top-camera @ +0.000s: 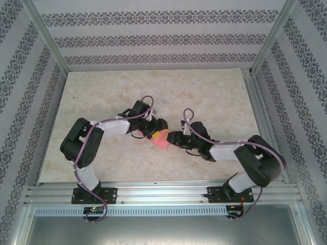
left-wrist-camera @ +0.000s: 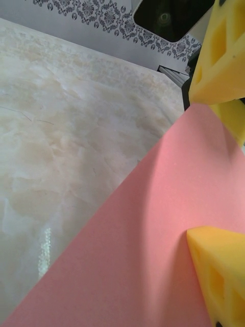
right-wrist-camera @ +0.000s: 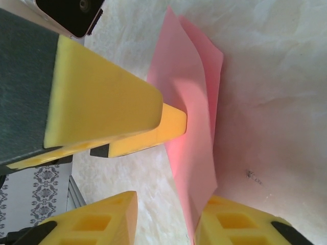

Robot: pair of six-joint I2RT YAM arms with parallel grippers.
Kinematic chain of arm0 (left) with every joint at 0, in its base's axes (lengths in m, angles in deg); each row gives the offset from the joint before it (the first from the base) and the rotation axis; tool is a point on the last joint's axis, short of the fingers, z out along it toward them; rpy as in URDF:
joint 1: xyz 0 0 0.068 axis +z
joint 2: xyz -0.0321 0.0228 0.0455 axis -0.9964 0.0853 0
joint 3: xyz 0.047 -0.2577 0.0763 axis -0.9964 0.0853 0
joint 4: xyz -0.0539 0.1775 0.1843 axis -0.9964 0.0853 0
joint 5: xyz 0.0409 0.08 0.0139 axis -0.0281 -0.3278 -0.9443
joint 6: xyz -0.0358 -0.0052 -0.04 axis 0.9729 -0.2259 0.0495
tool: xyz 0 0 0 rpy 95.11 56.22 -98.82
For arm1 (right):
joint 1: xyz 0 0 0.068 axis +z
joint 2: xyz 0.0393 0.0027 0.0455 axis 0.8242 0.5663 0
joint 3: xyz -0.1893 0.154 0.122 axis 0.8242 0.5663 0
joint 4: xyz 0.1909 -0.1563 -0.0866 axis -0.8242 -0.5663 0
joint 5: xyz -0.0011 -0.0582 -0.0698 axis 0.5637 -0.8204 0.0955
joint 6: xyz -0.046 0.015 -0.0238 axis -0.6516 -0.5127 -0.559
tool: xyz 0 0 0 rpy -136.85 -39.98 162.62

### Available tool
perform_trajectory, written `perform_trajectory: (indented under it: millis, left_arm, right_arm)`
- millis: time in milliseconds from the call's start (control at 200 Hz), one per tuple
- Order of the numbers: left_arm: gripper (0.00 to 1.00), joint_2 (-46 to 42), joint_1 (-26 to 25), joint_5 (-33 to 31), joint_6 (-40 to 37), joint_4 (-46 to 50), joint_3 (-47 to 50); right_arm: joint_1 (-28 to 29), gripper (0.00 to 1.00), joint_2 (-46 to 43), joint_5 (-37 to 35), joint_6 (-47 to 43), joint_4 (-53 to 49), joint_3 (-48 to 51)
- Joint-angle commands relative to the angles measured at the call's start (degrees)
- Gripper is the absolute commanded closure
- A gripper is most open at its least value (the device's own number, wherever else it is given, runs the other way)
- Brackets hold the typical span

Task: Fold a paper plane with a square sheet of paper (pick it up from the middle)
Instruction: Third fold the triangle at the center of the table.

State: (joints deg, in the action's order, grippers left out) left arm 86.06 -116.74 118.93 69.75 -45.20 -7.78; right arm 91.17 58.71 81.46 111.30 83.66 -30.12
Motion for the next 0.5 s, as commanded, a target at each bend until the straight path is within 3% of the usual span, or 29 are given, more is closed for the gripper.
perform_trajectory:
  millis: [0,75,220,410,495]
  left_arm:
    - [0.34,1.1,-0.9,1.4,1.5,-3.1,0.7]
    - [0.33,1.2,-0.8,1.7,1.6,-3.2,0.7]
    - [0.32,1.6,-0.8,1.9,2.1,-3.8,0.6]
    - [0.32,2.2,-0.8,2.2,2.7,-4.3,0.4]
    - [0.32,2.1,-0.9,2.3,2.6,-4.3,0.6]
  right_arm:
    - [0.6,0.78,0.3,-0.2,-2.9,1.6,0.5]
    - [1.0,0.84,0.0,-1.3,-5.7,-1.0,0.2]
    - [2.2,0.86,-0.5,-3.5,-10.8,-4.0,0.2]
    - [2.7,0.62,-2.7,-4.1,-13.1,-3.9,1.5]
    - [2.3,0.58,-4.6,-4.2,-12.0,-1.4,3.1]
